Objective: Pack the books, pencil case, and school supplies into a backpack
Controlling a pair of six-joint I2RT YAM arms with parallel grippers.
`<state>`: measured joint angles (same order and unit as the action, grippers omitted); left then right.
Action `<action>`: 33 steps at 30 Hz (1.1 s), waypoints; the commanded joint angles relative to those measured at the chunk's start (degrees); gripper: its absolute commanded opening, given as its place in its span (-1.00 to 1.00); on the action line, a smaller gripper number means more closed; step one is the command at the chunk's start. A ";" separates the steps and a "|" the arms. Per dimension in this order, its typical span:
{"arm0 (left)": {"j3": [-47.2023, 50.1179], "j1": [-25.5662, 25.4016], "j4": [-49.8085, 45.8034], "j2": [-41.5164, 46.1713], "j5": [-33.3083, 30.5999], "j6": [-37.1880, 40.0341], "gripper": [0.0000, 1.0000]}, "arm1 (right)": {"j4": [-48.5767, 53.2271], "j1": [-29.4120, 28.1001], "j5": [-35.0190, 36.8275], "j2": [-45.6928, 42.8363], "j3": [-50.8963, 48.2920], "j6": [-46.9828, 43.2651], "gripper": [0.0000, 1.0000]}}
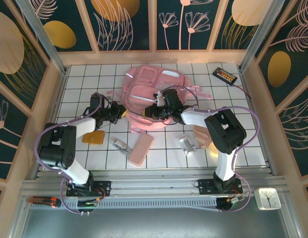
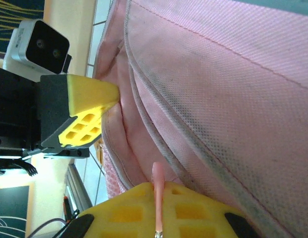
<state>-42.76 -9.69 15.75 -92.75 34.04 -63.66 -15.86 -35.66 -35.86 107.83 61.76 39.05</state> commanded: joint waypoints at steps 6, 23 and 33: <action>-1.93 0.19 -0.28 2.25 0.22 0.78 -1.00 | -1.62 0.24 8.78 -4.80 -4.43 0.14 -1.00; -3.10 0.14 1.55 3.00 -1.53 -5.72 -1.00 | 9.74 -5.22 57.25 -24.52 -16.78 -0.36 -1.00; -2.41 1.99 0.13 4.54 -0.67 -5.38 -1.00 | -1.72 7.49 50.44 -22.64 -23.23 -5.96 -1.00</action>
<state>-43.20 -11.38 15.14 -90.63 36.42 -67.16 -16.95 -34.81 7.38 84.90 40.58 37.26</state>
